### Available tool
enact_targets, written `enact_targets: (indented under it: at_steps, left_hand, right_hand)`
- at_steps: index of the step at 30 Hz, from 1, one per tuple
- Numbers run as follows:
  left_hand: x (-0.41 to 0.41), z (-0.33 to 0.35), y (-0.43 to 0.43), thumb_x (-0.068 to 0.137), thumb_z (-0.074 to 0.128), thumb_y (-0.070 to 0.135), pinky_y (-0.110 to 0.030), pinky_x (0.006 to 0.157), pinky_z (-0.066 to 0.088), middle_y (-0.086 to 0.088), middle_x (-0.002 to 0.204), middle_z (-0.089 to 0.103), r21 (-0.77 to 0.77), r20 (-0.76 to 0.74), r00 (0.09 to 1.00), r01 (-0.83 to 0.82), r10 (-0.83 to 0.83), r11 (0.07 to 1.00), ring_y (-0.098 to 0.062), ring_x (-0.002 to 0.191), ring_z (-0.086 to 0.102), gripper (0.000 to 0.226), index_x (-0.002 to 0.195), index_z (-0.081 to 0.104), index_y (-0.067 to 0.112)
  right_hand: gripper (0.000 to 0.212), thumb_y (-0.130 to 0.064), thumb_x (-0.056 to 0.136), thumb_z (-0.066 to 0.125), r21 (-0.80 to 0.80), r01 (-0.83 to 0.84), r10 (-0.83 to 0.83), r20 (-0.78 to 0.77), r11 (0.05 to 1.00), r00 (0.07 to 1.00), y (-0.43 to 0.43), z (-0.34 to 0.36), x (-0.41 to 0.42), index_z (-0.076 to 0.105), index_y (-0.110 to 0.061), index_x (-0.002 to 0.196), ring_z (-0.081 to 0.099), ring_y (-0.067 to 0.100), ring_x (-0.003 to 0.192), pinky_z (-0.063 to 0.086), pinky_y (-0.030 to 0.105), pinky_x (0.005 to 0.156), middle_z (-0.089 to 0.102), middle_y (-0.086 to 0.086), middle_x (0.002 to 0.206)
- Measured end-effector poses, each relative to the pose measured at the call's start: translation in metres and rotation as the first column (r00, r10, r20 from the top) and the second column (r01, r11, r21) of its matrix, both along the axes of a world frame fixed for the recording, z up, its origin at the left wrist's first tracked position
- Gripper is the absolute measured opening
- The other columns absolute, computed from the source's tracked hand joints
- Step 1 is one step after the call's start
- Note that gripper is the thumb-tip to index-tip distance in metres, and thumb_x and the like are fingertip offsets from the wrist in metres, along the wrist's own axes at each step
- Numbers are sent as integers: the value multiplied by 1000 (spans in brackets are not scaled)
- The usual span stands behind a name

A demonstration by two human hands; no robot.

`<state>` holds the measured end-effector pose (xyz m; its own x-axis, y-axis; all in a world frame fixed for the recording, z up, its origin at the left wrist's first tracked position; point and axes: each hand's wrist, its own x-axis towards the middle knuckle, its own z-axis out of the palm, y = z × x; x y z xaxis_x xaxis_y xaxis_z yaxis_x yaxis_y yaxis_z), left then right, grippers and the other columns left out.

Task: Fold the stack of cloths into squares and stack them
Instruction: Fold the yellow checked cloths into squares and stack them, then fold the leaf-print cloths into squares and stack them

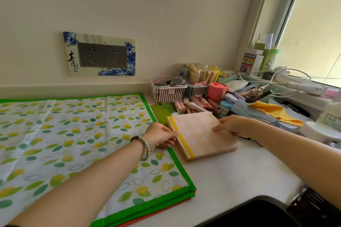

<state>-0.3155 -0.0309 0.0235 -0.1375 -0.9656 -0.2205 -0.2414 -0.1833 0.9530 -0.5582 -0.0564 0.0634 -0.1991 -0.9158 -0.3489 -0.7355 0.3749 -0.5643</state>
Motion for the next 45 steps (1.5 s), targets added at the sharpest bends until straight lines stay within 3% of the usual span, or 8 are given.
enact_targets:
  at_steps: [6, 9, 16, 21, 26, 30, 38, 45]
  left_hand:
    - [4, 1, 5, 82, 72, 21, -17, 40, 48, -6, 74, 67, -35, -40, 999, -31, 30, 999, -5, 43, 59, 23, 93, 58, 6]
    - [17, 2, 12, 83, 70, 25, -21, 46, 52, -6, 85, 69, -105, -23, 1000, -12, 9, 994, -10, 54, 63, 30, 105, 56, 9]
    - [95, 3, 30, 84, 65, 41, -23, 76, 53, 3, 106, 65, -303, 249, 968, 77, 1, 950, -9, 94, 62, 40, 117, 57, 21]
    - [159, 1, 67, 81, 61, 54, -22, 100, 39, 12, 132, 49, -245, 515, 856, 204, -51, 948, -6, 123, 46, 58, 132, 46, 31]
    - [213, -2, 117, 79, 48, 69, -25, 112, 21, 16, 152, 21, -136, 791, 603, 341, -105, 930, -6, 139, 21, 77, 145, 26, 36]
    - [246, -1, 153, 60, 32, 90, -26, 115, 15, 22, 153, 17, -121, 828, 550, 361, -107, 925, -2, 140, 15, 96, 143, 23, 45]
    - [272, 1, 205, 65, 56, 77, -23, 114, -2, 32, 148, 2, -29, 868, 453, 452, -201, 892, 6, 139, -6, 94, 144, 14, 48]
    - [275, 14, 211, 74, 60, 65, -20, 112, 15, 31, 146, 25, -10, 746, 614, 399, -258, 917, 8, 136, 19, 62, 132, 44, 49]
  right_hand:
    - [47, -29, 86, 66, -80, -25, 20, -60, 996, 998, 8, 3, 6, 56, -13, 129, 49, 22, 106, 43, 28, 83, 52, 6, 122]
    - [53, -29, 88, 63, -187, -94, 67, -146, 978, 987, 16, 15, 20, 48, -10, 135, 50, 24, 115, 41, 29, 94, 51, 8, 130]
    - [54, -27, 88, 62, -351, -372, 304, -236, 859, 923, 42, 32, 89, 44, -15, 138, 32, 24, 139, 29, 37, 113, 32, 6, 152]
    - [53, -32, 87, 63, -387, -489, 474, -139, 782, 869, 68, 5, 158, 46, -22, 137, 43, 16, 130, 38, 24, 99, 42, -1, 145]
    - [54, -40, 85, 64, -394, -624, 638, -113, 674, 761, 97, -25, 223, 46, -29, 135, 40, 13, 132, 34, 29, 108, 44, -7, 144]
    - [51, -39, 87, 62, -320, -716, 737, -74, 620, 672, 125, -37, 252, 47, -31, 134, 48, 10, 125, 40, 14, 94, 51, -9, 134]
    - [67, -61, 76, 60, -220, -901, 885, -205, 374, 418, 169, -43, 250, 33, -51, 137, 11, -7, 138, 10, 23, 116, 16, -28, 151]
    - [51, -56, 80, 61, -180, -899, 890, -156, 400, 428, 171, -35, 246, 46, -51, 129, 20, -11, 134, 16, 21, 113, 26, -33, 146]
